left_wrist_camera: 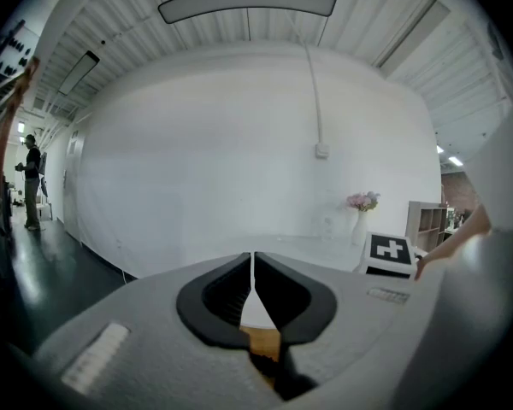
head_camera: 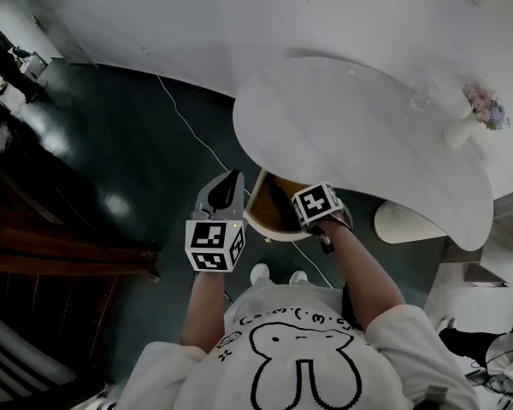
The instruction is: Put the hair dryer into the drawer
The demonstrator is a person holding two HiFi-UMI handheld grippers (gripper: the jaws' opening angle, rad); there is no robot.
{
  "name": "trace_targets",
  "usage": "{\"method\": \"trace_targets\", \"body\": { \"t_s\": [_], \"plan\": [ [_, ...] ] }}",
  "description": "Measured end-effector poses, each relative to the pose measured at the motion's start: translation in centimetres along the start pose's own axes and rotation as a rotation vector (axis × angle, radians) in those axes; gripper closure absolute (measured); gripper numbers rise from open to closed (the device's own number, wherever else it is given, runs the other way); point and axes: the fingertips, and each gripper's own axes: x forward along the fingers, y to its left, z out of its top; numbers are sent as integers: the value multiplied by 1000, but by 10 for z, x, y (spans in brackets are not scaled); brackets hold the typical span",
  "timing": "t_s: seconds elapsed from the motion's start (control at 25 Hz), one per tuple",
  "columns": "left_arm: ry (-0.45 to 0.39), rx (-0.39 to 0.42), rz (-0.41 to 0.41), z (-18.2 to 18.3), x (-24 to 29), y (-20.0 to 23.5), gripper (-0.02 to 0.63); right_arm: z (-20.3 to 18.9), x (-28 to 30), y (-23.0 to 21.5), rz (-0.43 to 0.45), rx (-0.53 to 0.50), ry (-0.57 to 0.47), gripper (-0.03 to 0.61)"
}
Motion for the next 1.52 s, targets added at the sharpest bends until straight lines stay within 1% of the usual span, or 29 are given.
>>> {"method": "trace_targets", "body": {
  "t_s": [0.16,0.36,0.52,0.68,0.88,1.0,1.12,1.36,1.44,1.52],
  "plan": [
    [-23,22,-4,12,-2,-5,589,10,-21,1,36,51,-69,581],
    [-48,54,-20,28,-3,-13,589,22,-55,3,78,75,-162,581],
    [-72,59,-28,38,-3,-17,589,34,-84,-1,67,69,-254,580],
    [-94,59,-37,46,0,-24,589,48,-121,-16,45,89,-391,580],
    [-120,77,-56,60,4,-34,589,61,-168,-31,51,107,-586,580],
    [-141,85,-60,70,4,-36,589,69,-198,-40,6,90,-697,580],
    [-162,91,-56,81,3,-35,589,75,-228,-47,-51,44,-814,580],
    [-225,127,-43,107,-4,-35,589,78,-281,-52,-123,-45,-1044,580],
    [-256,133,-38,117,-9,-34,589,78,-295,-55,-141,-40,-1101,580],
    [-286,143,-34,127,-15,-33,589,77,-306,-60,-169,-10,-1142,580]
  ]
}}
